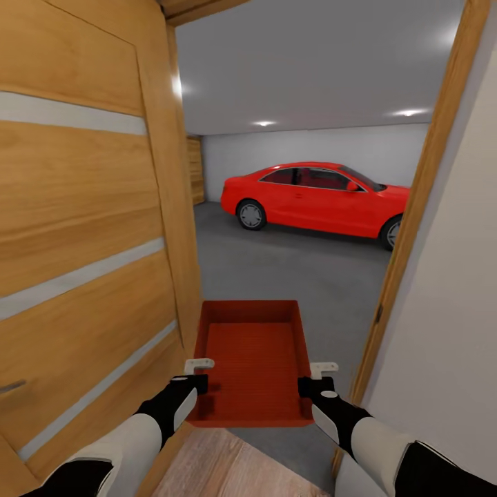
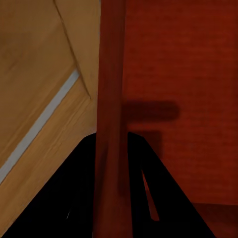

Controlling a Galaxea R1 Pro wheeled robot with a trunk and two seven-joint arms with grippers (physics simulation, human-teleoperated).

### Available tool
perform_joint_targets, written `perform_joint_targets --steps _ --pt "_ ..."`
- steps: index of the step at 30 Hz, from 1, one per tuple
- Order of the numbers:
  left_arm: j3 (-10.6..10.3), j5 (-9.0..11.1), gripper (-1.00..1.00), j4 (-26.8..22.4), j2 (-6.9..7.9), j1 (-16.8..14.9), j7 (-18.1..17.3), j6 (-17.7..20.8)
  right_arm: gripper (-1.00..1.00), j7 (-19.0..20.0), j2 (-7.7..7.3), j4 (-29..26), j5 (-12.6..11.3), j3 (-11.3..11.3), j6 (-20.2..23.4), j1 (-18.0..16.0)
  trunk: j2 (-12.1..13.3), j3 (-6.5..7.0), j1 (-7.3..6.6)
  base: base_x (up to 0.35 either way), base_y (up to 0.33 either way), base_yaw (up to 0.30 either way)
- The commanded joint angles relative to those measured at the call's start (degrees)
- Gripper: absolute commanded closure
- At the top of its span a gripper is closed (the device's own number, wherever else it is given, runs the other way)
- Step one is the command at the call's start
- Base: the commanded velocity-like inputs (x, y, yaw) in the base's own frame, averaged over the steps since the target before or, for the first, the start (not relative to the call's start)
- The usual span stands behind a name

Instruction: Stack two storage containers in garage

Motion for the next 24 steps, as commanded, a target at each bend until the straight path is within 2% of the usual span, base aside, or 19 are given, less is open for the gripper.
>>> perform_joint_targets --steps 1,9,24 --pt "-0.19 -1.05 1.0 -0.21 2.18 -0.02 0.47 0.49 1.0 -0.31 -0.51 2.04 -0.63 -0.32 -0.29 -0.07 -0.11 -0.11 0.02 0.0 0.0 -0.242" --pt "-0.19 -1.02 1.0 -0.21 2.18 -0.02 0.45 0.49 1.0 -0.31 -0.51 2.04 -0.63 -0.28 -0.28 -0.07 -0.11 -0.11 0.02 0.056 0.055 -0.242" --pt "-0.19 -1.04 1.0 -0.21 2.18 -0.02 0.4 0.49 1.0 -0.31 -0.51 2.04 -0.63 -0.27 -0.27 -0.07 -0.11 -0.11 0.02 0.185 0.215 -0.224"
